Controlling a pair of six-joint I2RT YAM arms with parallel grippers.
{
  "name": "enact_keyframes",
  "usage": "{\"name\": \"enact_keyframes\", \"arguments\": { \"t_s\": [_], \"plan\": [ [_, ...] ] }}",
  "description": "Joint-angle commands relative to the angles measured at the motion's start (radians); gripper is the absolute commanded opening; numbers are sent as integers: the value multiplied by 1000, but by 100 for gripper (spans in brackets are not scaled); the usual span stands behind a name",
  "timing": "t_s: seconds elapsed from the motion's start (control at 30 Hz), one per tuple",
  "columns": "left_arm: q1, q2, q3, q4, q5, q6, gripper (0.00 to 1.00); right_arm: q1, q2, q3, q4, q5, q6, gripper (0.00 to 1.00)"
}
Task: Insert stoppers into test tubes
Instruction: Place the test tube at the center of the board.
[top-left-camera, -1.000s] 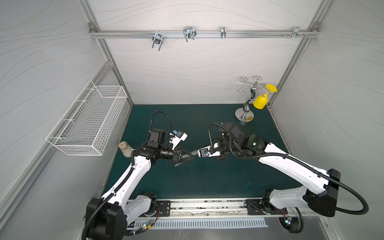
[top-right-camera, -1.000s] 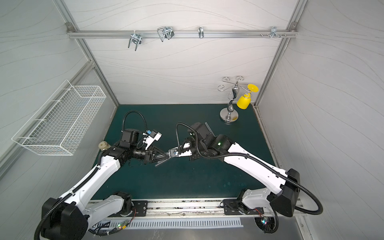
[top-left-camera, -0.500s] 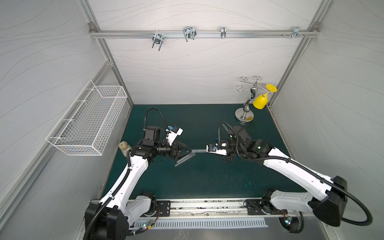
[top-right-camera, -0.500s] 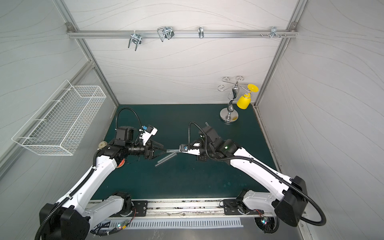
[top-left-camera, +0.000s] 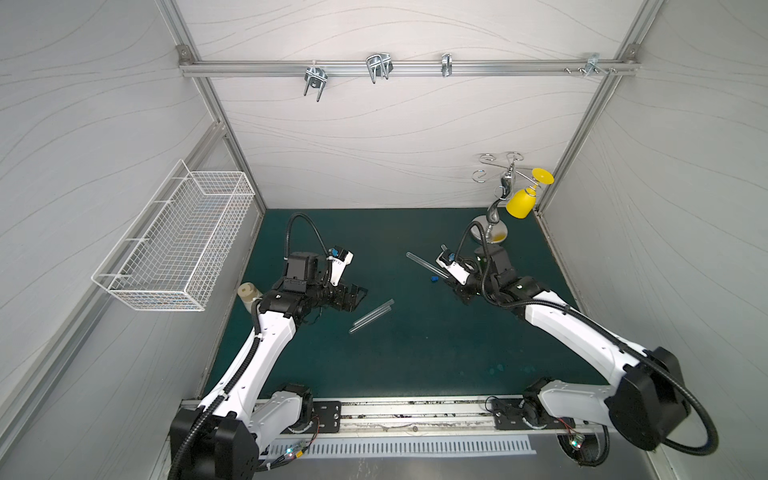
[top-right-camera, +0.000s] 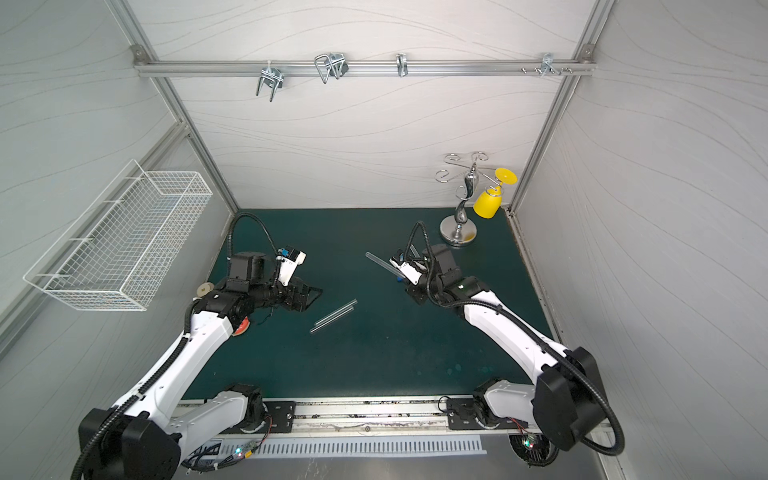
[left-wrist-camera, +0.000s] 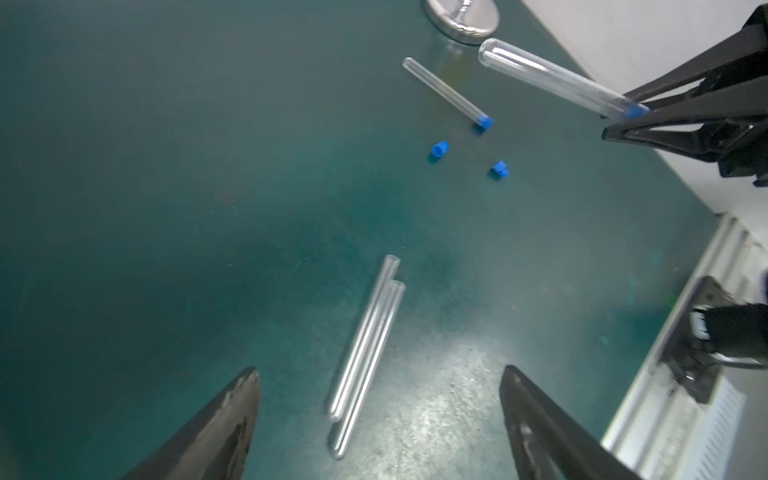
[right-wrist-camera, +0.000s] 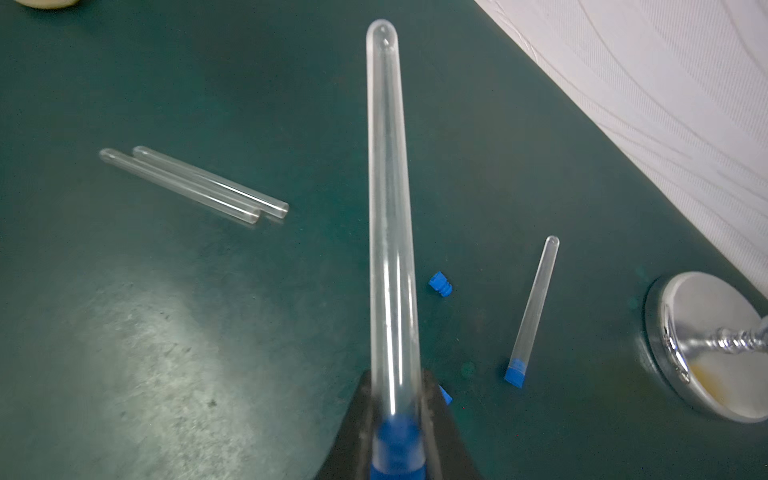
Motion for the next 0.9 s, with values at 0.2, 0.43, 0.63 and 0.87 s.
{"name": "enact_keyframes", "arguments": {
  "t_s": [0.2, 0.43, 0.63, 0.87],
  "plan": [
    [10, -18, 7, 32, -72, 30, 92, -99, 263, 115, 56, 68, 162, 12],
    [9, -19, 10, 37, -87, 19, 92, -140, 426, 211, 42, 80, 208, 14],
    [9, -20, 7, 38, -75, 16, 92, -146, 524, 290, 4, 79, 220, 14],
    [10, -23, 5, 42, -72, 15, 92, -144, 609, 384, -88, 97, 219, 15]
  ]
}}
